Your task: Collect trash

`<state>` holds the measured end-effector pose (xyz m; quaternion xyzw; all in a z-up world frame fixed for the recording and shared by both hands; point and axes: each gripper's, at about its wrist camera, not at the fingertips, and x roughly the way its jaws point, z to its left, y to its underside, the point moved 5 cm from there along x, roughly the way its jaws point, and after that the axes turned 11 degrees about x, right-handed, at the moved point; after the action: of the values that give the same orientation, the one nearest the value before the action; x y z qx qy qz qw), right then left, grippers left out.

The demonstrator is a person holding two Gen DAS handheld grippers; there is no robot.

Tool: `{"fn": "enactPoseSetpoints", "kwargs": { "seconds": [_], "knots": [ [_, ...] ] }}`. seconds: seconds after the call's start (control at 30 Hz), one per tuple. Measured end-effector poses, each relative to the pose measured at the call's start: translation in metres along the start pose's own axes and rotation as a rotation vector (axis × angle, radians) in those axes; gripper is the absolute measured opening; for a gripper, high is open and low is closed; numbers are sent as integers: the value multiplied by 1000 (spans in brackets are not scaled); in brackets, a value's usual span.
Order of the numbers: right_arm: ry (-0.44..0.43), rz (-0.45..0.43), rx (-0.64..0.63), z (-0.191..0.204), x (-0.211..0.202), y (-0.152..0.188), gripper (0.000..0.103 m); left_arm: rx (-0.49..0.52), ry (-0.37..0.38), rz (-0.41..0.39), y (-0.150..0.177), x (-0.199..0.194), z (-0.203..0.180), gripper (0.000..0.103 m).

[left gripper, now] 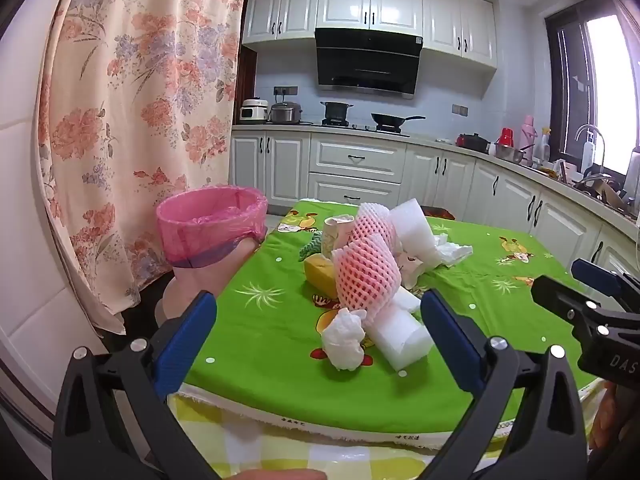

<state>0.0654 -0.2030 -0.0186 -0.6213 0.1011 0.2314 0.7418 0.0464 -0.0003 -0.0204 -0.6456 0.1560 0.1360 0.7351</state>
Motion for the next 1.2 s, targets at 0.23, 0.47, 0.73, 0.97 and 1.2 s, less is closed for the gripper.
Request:
{"fn": "enactPoseSetpoints", "kwargs": {
  "seconds": [0.23,0.47,0.73,0.97,1.2],
  "knots": [
    [2,-3,-2,-1,-1,1,84,12,8,-9,-6,1,-6,99],
    [5,-5,8,0,3,3,84,15,17,-39,-5,-8,-5,99],
    [1,-23,8,-2,-4,-2,84,14,20,-28,-3,-6,-7,99],
    [1,-22,7,-2,-4,-2,84,18,25,-28,-2,-4,-7,99],
    [0,-23,10,-3,-5,-3,84,18,24,-27,0,-3,-8,99]
  ]
}}
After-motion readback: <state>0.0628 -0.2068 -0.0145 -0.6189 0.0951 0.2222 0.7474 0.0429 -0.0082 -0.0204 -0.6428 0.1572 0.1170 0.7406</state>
